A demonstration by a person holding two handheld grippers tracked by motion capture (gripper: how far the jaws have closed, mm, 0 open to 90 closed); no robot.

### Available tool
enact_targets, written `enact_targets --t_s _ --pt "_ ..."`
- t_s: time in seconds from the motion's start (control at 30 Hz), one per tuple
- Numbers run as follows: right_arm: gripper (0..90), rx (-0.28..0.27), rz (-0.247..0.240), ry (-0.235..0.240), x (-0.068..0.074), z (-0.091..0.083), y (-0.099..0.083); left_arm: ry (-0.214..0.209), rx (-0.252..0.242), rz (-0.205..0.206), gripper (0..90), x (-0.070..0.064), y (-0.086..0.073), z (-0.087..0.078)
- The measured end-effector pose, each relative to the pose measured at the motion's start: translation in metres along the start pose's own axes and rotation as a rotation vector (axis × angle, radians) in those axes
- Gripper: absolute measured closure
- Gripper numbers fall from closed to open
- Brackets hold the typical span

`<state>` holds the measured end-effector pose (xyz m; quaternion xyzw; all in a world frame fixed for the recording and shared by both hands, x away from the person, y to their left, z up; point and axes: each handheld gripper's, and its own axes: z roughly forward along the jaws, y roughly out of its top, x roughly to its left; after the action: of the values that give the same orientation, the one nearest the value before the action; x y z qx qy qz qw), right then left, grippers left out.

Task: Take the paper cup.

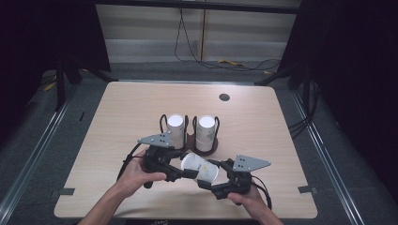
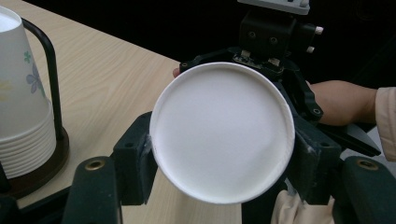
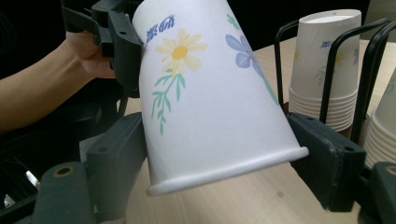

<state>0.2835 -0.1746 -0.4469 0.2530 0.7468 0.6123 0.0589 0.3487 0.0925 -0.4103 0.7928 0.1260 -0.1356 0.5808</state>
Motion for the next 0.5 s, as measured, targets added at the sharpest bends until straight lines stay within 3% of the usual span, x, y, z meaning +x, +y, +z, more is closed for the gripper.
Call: enact_targets --t_s 0.5 --pt "26.0 0.003 -0.011 -0.009 0.0008 -0.0028 0.001 -0.004 0.009 -0.019 30.6 0.0052 -0.0024 0.0014"
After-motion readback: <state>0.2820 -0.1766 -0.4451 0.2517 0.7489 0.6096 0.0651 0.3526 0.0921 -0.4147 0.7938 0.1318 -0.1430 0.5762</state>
